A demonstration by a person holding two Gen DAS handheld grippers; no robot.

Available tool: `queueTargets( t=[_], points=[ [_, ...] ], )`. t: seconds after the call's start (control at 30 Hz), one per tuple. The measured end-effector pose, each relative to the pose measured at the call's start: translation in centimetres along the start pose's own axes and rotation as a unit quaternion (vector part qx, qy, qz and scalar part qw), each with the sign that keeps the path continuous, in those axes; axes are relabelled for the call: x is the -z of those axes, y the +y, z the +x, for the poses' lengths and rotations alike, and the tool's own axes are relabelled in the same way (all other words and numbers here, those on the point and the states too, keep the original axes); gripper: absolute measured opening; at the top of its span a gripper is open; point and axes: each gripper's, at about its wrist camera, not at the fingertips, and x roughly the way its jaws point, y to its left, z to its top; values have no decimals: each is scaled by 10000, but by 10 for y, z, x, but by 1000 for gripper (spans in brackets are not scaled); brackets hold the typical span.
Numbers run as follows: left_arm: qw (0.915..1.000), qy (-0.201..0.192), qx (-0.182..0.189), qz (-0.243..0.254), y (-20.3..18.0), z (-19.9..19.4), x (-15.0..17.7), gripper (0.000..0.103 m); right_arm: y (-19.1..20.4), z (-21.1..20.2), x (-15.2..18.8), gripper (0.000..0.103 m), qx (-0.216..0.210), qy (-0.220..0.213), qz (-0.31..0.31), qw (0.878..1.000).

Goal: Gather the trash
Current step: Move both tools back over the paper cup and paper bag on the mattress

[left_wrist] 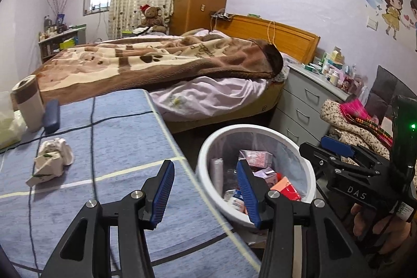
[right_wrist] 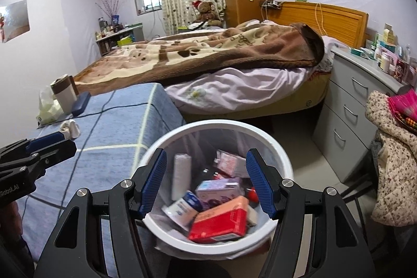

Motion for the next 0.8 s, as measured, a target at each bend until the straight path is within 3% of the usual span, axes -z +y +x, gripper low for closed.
queueTargets(
  t=[0.8],
  points=[
    [9911,-165,-1136,-680,134,-36,11,56,98,44,-22,65,-879,20,-650,9940]
  ],
)
